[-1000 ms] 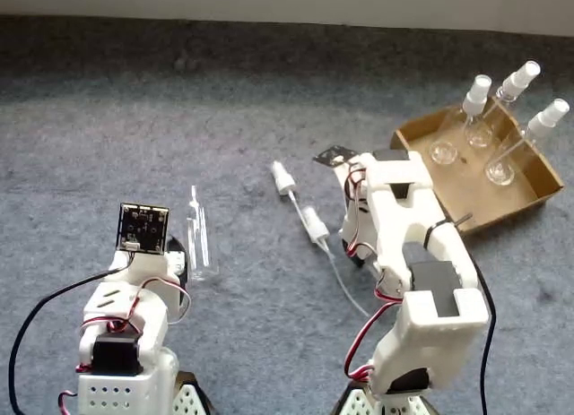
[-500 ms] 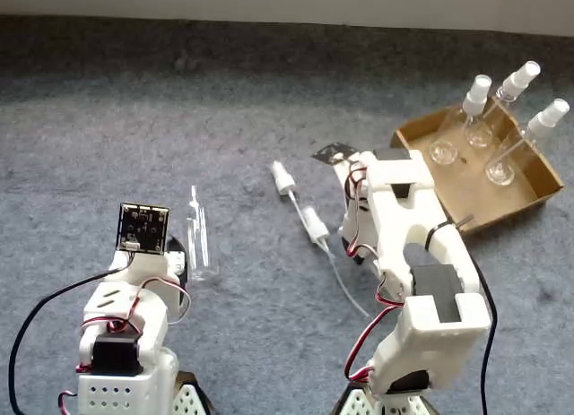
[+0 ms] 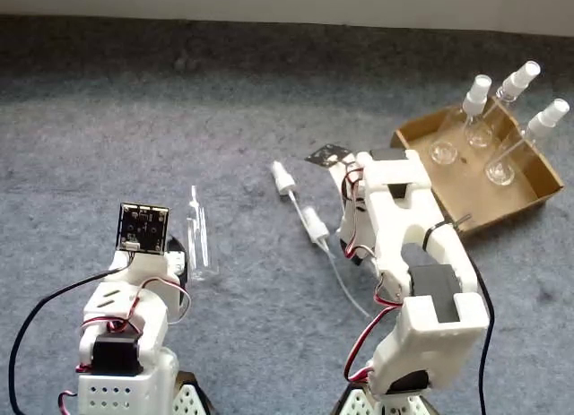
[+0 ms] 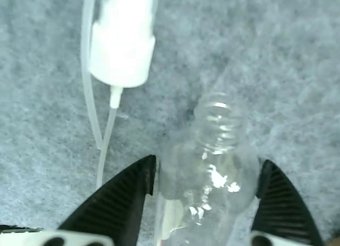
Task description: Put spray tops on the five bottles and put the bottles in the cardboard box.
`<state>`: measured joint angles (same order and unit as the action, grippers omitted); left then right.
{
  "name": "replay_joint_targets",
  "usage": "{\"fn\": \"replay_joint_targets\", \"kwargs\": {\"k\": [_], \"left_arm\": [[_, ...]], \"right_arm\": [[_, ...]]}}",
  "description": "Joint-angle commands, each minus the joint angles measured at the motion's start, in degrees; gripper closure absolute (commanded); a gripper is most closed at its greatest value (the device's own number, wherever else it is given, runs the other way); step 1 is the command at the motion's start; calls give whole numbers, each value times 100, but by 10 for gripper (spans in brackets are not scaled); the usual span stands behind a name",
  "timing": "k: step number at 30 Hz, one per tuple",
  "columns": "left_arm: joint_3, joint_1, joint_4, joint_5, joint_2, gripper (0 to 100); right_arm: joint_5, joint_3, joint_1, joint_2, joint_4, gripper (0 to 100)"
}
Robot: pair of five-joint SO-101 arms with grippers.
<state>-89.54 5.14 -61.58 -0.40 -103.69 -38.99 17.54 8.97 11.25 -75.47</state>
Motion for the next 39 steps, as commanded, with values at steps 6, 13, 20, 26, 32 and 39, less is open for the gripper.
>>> {"fn": "replay_joint_targets", "kwargs": {"k": [6, 13, 20, 26, 32, 39], "left_arm": [[31, -84, 114, -44, -57, 989], [31, -84, 105, -44, -57, 990], [31, -180, 97, -44, -57, 989], [-233, -629, 273, -44, -57, 989], [-488, -629, 695, -44, -57, 989], [-488, -637, 677, -44, -57, 989]], "right_arm": [[176, -804, -75, -418, -391, 871], [589, -1464, -163, -1508, -1270, 871], [589, -1244, -163, -3477, -1464, 871], [589, -110, -154, -5191, -1218, 871], [589, 1516, -163, -6571, -286, 871], [1169, 3046, -171, -7477, 567, 871]]}}
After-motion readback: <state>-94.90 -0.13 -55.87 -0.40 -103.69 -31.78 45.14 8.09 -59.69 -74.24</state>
